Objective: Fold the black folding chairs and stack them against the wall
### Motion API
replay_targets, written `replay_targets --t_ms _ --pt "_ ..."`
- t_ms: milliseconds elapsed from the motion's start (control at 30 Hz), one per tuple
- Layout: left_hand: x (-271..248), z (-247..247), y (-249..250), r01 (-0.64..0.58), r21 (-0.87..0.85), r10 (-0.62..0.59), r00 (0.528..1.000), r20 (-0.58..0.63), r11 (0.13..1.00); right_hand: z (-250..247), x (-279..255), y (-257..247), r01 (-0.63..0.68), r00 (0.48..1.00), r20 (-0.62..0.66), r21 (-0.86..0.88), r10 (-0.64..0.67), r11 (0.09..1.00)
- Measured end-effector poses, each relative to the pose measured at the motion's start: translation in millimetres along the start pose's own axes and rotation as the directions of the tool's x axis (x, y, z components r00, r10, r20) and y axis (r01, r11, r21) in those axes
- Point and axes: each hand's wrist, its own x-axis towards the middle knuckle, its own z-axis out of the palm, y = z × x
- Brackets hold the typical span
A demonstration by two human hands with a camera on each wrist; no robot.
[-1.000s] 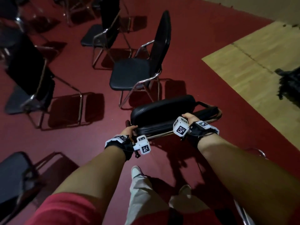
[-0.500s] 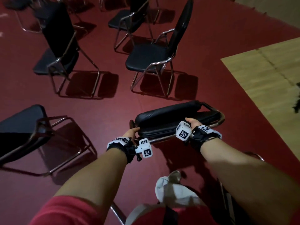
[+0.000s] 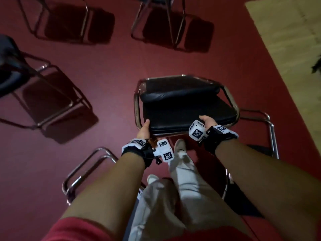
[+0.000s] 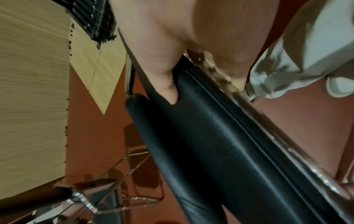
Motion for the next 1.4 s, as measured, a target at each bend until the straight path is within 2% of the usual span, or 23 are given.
replay_targets --t_ms 100,167,267,400,500,600,667,733,833,900,1033,1133,1267,1400 --pt "25.7 -26.7 -45.8 0.061 -0.016 -0.061 0.998 -0.014 0.998 -11.6 24.5 45.5 0.022 0.998 -0.064 -0.052 -0.025 0.998" --pt "42.8 -41.5 -76.9 0.083 -0.031 -0.084 0.996 -0.032 0.996 -23.4 36.9 74.2 0.011 1.0 -0.002 -0.052 -0.011 0.999" --pt "69.9 -60.3 -118.7 0.073 -0.008 -0.073 0.993 -0.096 0.997 -42.1 58.8 115.5 -0.046 0.995 0.092 0.053 0.041 0.998" --pt "120.3 -79.0 -180.3 0.114 -0.01 -0.114 0.983 -0.142 0.993 -64.4 101.7 166.1 -0.123 0.99 0.082 0.087 0.116 0.989" --pt "182.0 -100.7 -237.4 0.117 -0.035 -0.122 0.965 -0.233 0.993 -82.4 139.8 203.4 -0.193 0.976 0.114 0.085 0.183 0.977" --pt "195.0 -96.5 -279.7 0.101 -0.081 -0.123 0.93 -0.346 0.992 -105.2 182.0 237.9 -0.24 0.969 0.092 0.121 0.23 0.963" --pt "184.3 -81.1 -301.2 0.063 -0.079 -0.088 0.929 -0.36 0.995 -122.2 214.0 260.4 -0.279 0.959 0.083 0.083 0.272 0.957" --pt "197.9 -75.8 -330.2 0.041 -0.076 -0.068 0.916 -0.395 0.996 -139.5 254.1 286.1 -0.312 0.948 0.073 0.031 0.309 0.95" --pt "230.9 -80.6 -370.7 0.023 -0.145 -0.075 0.928 -0.365 0.989 -152.6 286.0 310.1 -0.297 0.953 0.076 0.03 0.294 0.954" --pt "256.4 -86.3 -399.4 0.058 -0.142 -0.106 0.928 -0.358 0.988 -158.3 304.4 324.1 -0.293 0.951 0.122 0.063 0.284 0.954" --pt "286.6 -94.8 -426.6 0.059 -0.186 -0.121 0.933 -0.34 0.981 -166.3 341.6 353.0 -0.3 0.947 0.151 0.104 0.283 0.948" --pt "331.9 -108.7 -453.7 0.084 -0.243 -0.165 0.928 -0.335 0.966 -166.9 373.2 372.2 -0.298 0.951 0.128 0.124 0.283 0.946" --pt "366.0 -118.0 -470.8 0.109 -0.132 -0.148 0.926 -0.347 0.985 -165.8 407.0 389.3 -0.319 0.943 0.141 0.137 0.3 0.938" --pt "398.6 -132.4 -484.5 0.185 -0.052 -0.192 0.924 -0.33 0.981 -162.8 435.3 405.0 -0.332 0.94 0.143 0.195 0.309 0.923"
